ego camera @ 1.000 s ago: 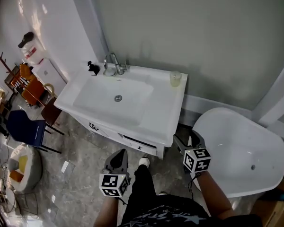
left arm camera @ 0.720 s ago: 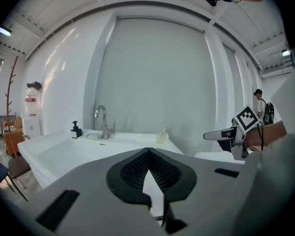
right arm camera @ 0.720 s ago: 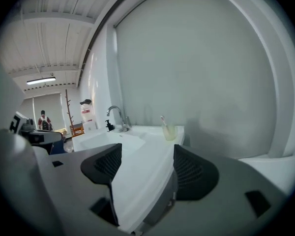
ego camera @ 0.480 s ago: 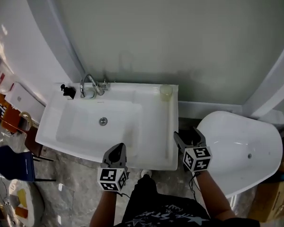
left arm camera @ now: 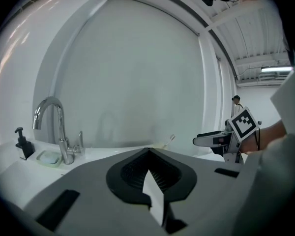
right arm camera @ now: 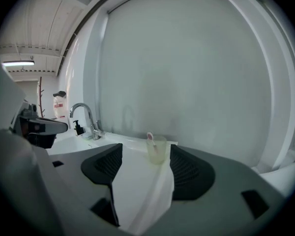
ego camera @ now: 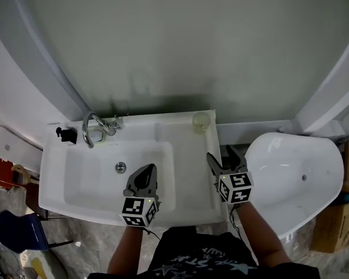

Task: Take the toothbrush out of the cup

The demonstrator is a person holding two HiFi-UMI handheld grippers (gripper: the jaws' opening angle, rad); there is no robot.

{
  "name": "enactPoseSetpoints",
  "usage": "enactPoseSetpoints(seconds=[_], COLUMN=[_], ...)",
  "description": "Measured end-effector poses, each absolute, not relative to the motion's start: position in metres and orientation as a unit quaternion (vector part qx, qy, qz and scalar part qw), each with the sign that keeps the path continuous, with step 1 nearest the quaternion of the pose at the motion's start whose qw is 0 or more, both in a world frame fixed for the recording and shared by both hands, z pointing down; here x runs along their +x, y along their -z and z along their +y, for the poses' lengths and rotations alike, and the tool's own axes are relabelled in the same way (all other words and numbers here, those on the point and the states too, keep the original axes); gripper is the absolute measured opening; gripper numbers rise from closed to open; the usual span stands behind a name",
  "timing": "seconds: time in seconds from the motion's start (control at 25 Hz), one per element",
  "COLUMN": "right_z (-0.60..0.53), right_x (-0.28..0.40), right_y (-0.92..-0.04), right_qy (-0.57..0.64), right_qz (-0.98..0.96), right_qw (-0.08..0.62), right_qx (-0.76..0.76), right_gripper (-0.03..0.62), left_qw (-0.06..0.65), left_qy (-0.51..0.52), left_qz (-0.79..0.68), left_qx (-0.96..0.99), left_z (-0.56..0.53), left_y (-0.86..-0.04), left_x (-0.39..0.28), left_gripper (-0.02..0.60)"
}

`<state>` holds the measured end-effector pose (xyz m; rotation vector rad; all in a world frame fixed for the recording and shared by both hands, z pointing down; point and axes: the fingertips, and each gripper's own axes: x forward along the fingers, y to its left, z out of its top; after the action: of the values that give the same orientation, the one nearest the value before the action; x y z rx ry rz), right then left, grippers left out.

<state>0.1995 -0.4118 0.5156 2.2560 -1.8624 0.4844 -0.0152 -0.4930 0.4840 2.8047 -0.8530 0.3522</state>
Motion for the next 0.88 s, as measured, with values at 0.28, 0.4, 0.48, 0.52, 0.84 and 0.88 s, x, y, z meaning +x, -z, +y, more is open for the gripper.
enactPoseSetpoints(seconds=[0.28,0.4,0.48,0.52,0.84,0.88], right_z=[-0.458,-0.473,-0.483,-0.488,-0.512,-0.514], right_x=[0.209,0.216,0.219,0.220,0.226,0.227], right_y=[-0.524,-0.533,-0.541,-0.545,-0.568,-0.570], right_qy=[-0.150,-0.145,-0.146,-0.149,-0.134,-0.132], right_qz=[-0.617,-0.603,-0.599,-0.599,-0.578,-0.576], right_qw=[0.101,0.117,0.120,0.120,0.156,0.159], right_qx=[0.766,0.776,0.778,0.778,0.790,0.791], right_gripper=[0.302,0.206,0.206,0.207,0.172,0.167], left_qw=[0.080,0.089,0.092,0.093,0.120,0.123], left_qy=[-0.119,-0.117,-0.119,-0.120,-0.127,-0.128], left_qz=[-0.257,-0.249,-0.246,-0.245,-0.247,-0.247], left_qx=[0.956,0.957,0.957,0.958,0.953,0.953], left_z=[-0.534,-0.543,-0.549,-0.551,-0.560,-0.560], left_y=[-0.482,-0.486,-0.490,-0.492,-0.510,-0.511], left_x=[0.016,0.025,0.030,0.032,0.036,0.036], left_gripper=[0.012,0.012,0.012,0.012,0.012,0.012])
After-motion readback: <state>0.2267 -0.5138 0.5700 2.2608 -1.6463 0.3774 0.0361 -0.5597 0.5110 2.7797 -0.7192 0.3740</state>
